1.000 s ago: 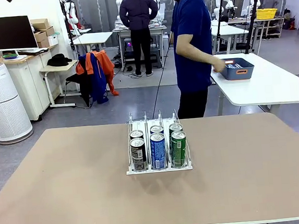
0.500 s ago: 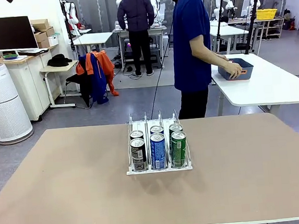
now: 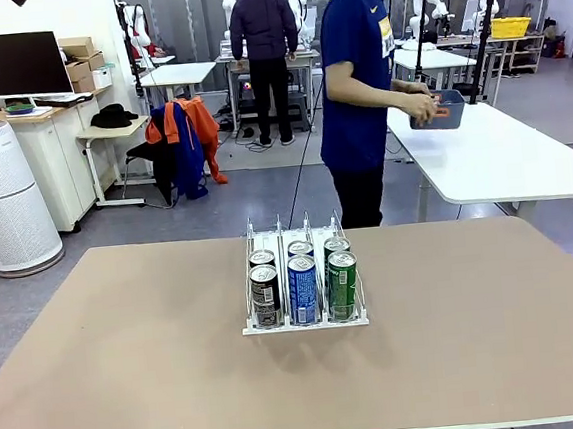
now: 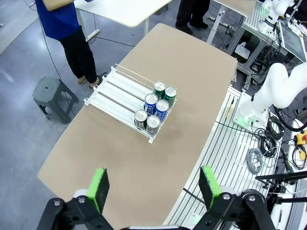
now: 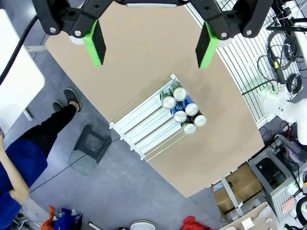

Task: Fill the beverage cans into the dispenser.
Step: Pick up the Sprite handed by the human.

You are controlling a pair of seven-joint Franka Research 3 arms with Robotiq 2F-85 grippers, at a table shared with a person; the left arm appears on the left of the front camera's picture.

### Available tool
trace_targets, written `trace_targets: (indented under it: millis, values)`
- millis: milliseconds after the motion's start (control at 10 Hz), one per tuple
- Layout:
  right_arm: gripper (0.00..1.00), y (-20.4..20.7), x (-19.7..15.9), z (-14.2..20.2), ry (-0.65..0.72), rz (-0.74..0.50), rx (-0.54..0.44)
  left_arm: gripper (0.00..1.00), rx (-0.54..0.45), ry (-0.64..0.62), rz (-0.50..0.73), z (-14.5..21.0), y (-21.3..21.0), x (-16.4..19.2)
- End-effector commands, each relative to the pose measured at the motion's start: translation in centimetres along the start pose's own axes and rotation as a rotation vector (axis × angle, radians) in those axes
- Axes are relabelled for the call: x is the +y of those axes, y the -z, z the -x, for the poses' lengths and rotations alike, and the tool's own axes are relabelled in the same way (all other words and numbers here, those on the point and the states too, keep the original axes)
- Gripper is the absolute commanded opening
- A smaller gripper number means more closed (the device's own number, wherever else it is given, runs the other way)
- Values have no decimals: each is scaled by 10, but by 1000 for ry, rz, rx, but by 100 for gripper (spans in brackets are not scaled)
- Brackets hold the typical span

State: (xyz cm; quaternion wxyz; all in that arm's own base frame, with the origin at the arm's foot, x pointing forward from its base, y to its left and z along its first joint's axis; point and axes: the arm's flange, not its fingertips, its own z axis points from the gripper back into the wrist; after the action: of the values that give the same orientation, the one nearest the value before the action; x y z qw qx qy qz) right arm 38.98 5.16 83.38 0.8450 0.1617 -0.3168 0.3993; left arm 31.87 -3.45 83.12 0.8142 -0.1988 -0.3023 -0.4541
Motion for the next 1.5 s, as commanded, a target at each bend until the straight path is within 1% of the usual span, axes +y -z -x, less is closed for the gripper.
trace_targets:
  millis: [0,1400]
  values:
    - [100,-1,3,0,14,-2,-1,100,3,1,-12,1,0,0]
    - [100,-1,3,0,14,-2,-1,100,3,1,-12,1,0,0]
